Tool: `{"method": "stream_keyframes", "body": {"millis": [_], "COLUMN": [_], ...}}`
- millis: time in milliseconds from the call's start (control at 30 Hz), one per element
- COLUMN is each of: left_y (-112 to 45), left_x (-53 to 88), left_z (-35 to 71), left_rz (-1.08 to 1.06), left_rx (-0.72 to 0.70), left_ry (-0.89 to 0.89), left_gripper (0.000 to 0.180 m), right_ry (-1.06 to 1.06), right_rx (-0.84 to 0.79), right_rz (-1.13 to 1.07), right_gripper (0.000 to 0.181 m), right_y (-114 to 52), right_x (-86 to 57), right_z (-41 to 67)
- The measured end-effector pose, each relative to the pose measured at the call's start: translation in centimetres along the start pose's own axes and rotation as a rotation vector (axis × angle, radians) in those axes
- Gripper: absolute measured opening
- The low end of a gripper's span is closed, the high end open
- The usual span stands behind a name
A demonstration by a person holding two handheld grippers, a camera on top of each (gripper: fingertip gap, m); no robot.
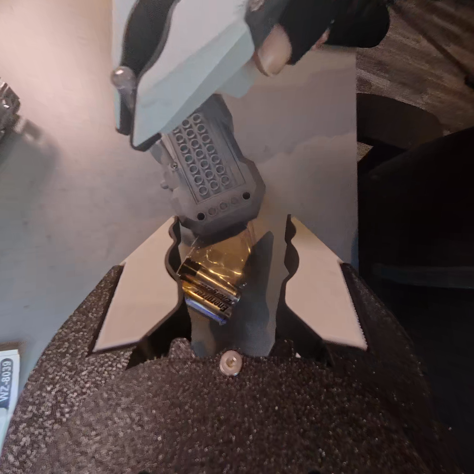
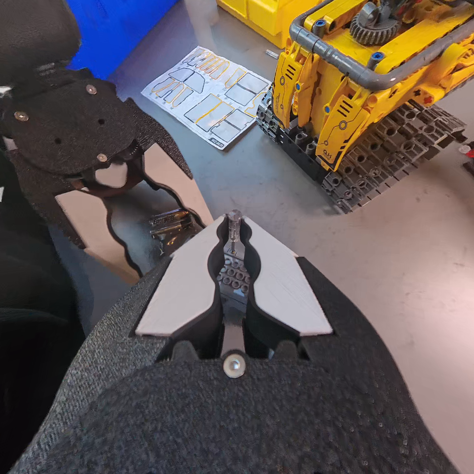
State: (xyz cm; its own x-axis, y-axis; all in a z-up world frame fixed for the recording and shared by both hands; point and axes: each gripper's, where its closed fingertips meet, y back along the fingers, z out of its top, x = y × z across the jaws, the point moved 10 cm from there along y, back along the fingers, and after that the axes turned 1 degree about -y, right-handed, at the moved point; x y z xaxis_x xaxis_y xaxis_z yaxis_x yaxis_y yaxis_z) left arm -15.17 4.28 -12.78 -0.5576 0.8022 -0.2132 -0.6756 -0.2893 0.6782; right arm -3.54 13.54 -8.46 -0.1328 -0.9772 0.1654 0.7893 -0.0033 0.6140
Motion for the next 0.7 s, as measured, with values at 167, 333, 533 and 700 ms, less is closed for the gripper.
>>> {"method": "stream_keyframes", "body": {"millis": [167,333,533,700], "left_y": [0.4,1.5,2.3,2.2], "left_x": [-2.8,-1.9,2.5,2.2], "left_z": [0.2,0.3,-0.1,1.0], "left_rz": [-0.154,-0.238,-0.127,-0.127], "left_rx": [-0.073,-0.15,-0.143,-0.237], "left_ry": [-0.016,0.005,0.057,0.01], "left_gripper": [0.08,0.07,0.071,0.064], "right_ry": [-0.019,0.022,0.045,0.078], "right_rx": [-0.021,-0.055,-0.083,-0.217], "right_rz": [0.008,0.029,0.038,0.118], "right_gripper": [0.007,0.006,0.006,0.006], "right_y": [-0.1,0.2,1.0,2.9], "right_x": [0.8,1.3,1.4,1.4], "right_z": [-0.7,-1.1,-1.4,-0.1]}}
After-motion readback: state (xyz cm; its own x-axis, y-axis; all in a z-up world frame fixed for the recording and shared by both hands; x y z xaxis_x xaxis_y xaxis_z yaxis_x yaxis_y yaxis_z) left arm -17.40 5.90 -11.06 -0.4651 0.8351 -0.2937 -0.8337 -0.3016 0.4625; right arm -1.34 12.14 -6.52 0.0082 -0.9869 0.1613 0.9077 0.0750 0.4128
